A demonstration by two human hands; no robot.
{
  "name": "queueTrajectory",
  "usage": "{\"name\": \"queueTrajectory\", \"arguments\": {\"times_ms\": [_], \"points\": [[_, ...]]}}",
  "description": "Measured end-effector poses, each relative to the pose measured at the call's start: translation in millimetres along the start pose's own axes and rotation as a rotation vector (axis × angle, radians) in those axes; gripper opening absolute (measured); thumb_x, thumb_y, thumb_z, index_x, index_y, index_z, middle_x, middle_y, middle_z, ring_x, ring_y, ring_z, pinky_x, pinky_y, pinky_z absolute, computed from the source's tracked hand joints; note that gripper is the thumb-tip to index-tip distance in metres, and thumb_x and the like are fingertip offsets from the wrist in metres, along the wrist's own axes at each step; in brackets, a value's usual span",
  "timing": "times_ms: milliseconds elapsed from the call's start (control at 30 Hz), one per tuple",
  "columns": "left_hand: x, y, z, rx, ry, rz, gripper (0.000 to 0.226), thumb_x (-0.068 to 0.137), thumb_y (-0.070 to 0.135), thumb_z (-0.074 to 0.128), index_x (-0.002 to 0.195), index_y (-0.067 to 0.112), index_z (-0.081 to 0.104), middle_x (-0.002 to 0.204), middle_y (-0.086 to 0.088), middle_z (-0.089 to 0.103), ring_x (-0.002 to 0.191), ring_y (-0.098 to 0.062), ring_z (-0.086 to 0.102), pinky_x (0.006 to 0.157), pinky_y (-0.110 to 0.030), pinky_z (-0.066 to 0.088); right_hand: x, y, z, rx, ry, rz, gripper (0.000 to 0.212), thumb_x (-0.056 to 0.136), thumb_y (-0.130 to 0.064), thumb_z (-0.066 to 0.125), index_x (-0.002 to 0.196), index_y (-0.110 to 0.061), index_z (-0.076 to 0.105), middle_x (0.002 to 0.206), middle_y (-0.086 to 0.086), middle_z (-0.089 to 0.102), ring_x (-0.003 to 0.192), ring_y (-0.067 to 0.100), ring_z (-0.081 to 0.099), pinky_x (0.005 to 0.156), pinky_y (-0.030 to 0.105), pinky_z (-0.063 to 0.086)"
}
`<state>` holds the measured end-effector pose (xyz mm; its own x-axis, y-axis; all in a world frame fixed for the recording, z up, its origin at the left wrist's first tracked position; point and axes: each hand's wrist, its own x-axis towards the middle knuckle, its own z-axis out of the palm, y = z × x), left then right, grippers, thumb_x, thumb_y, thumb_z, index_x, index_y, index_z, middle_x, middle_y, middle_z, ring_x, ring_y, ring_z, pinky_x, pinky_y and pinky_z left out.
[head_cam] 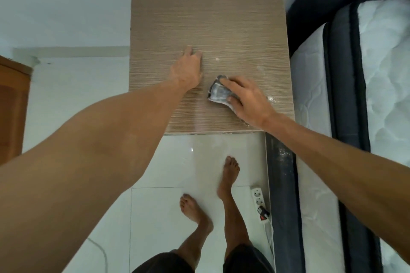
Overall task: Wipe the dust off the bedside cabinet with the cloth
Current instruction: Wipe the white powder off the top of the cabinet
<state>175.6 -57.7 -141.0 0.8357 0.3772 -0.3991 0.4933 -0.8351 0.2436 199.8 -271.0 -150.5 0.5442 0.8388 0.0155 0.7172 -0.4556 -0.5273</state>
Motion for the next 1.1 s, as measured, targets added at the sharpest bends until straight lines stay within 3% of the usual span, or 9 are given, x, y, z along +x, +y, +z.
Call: {"name": "queueTrajectory", "arguments": {"times_ms": [100,267,333,533,733,900,1033,1100], "points": [[5,5,0,0.018,-0.002,-0.031,0.056,0.090,0.025,0.062,0.141,0.013,0.041,0.153,-0.014,0.031,0.138,-0.036,0.034,0.107,-0.050,0.039,-9,-4,10,-0.047,-0.069,-0.045,0.051,0.083,-0.003,0.070,0.132,-0.004,0.055,0.129,0.019,0.057,0.108,0.040,0.056,0.092,0.055,0.049],[18,37,-5,0.030,-0.001,-0.006,0.052,0.090,0.026,0.061,0.138,0.012,0.044,0.146,-0.014,0.039,0.135,-0.036,0.037,0.103,-0.049,0.040,-49,-22,15,0.024,-0.305,-0.316,0.054,0.079,-0.003,0.076,0.128,-0.013,0.059,0.128,0.007,0.060,0.111,0.026,0.058,0.100,0.043,0.048],[30,53,-9,0.023,0.012,0.009,0.051,0.089,0.026,0.062,0.135,0.011,0.047,0.141,-0.015,0.042,0.132,-0.036,0.040,0.102,-0.048,0.041,-37,-3,0,0.035,-0.307,-0.279,0.051,0.081,-0.004,0.074,0.129,-0.012,0.058,0.128,0.009,0.060,0.110,0.026,0.058,0.101,0.040,0.047],[83,85,-20,-0.023,0.032,0.009,0.059,0.086,0.022,0.065,0.139,0.013,0.042,0.146,-0.016,0.038,0.134,-0.036,0.037,0.106,-0.046,0.037,76,97,-79,-0.035,-0.086,-0.055,0.050,0.089,-0.009,0.064,0.136,-0.008,0.052,0.135,0.016,0.053,0.119,0.035,0.052,0.102,0.043,0.040],[121,99,-14,-0.023,0.066,-0.030,0.067,0.088,0.028,0.066,0.145,0.014,0.035,0.151,-0.016,0.030,0.136,-0.039,0.033,0.110,-0.047,0.036,202,173,-121,-0.089,0.064,0.039,0.052,0.085,-0.022,0.053,0.133,-0.003,0.055,0.126,0.022,0.057,0.113,0.042,0.052,0.098,0.046,0.040],[126,98,-12,-0.052,0.036,-0.052,0.071,0.089,0.024,0.065,0.149,0.016,0.027,0.158,-0.013,0.018,0.145,-0.039,0.017,0.114,-0.051,0.031,265,203,-120,-0.134,-0.012,0.124,0.047,0.093,-0.019,0.048,0.140,-0.011,0.050,0.136,0.020,0.050,0.118,0.042,0.048,0.101,0.038,0.036],[125,97,-13,-0.058,0.018,-0.062,0.074,0.089,0.025,0.065,0.150,0.019,0.025,0.160,-0.010,0.015,0.147,-0.037,0.014,0.114,-0.053,0.031,258,212,-96,-0.243,-0.030,0.038,0.051,0.100,-0.033,0.034,0.144,-0.008,0.042,0.144,0.023,0.044,0.126,0.043,0.045,0.107,0.051,0.035],[124,98,-14,-0.052,0.018,-0.072,0.074,0.088,0.026,0.066,0.150,0.020,0.025,0.161,-0.009,0.015,0.147,-0.036,0.015,0.113,-0.053,0.033,237,199,-91,-0.323,-0.078,0.039,0.053,0.102,-0.035,0.029,0.151,-0.015,0.029,0.155,0.015,0.031,0.138,0.038,0.032,0.114,0.050,0.026]]}}
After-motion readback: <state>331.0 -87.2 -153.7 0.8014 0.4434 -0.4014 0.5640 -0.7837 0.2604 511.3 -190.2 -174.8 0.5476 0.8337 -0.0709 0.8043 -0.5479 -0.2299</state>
